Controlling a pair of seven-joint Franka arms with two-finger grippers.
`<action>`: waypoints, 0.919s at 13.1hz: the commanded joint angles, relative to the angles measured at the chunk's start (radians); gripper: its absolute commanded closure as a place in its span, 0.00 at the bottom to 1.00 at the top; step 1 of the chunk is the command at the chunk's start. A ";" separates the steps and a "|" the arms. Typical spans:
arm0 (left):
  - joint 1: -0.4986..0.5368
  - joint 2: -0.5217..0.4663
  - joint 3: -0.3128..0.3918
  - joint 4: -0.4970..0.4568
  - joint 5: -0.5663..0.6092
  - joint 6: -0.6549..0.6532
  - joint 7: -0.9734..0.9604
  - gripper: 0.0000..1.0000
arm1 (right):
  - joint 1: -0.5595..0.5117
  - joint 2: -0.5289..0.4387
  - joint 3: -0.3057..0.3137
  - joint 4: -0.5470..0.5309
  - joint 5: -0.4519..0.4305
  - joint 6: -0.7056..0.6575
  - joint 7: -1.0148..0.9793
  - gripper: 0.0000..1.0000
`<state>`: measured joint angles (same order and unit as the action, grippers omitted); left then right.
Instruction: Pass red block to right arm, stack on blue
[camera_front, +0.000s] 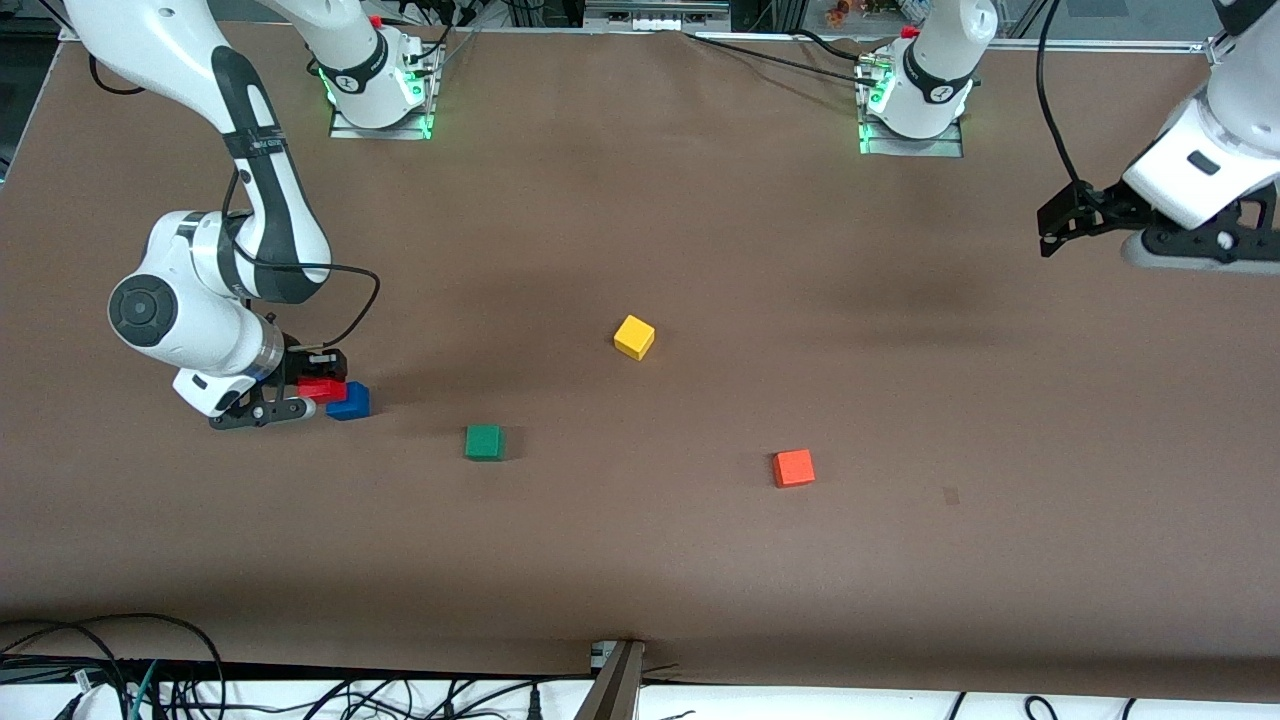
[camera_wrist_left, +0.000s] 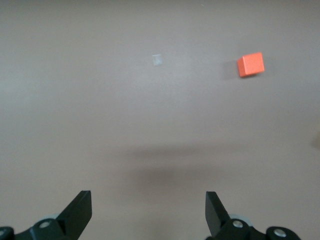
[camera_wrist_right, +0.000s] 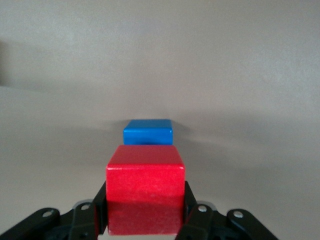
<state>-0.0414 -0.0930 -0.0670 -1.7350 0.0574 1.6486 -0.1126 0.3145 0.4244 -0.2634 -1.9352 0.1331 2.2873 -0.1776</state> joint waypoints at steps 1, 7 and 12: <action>-0.003 -0.087 0.004 -0.124 0.019 0.048 -0.044 0.00 | 0.011 -0.021 0.004 -0.067 -0.021 0.084 0.023 0.98; 0.001 0.047 0.042 0.066 0.015 -0.052 -0.007 0.00 | 0.029 -0.004 0.003 -0.071 -0.021 0.090 0.023 0.98; 0.017 0.073 0.039 0.095 0.015 -0.055 0.022 0.00 | 0.028 -0.001 0.000 -0.070 -0.021 0.096 0.021 0.98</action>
<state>-0.0273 -0.0359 -0.0249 -1.6800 0.0574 1.6251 -0.1123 0.3389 0.4333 -0.2607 -1.9912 0.1330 2.3668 -0.1763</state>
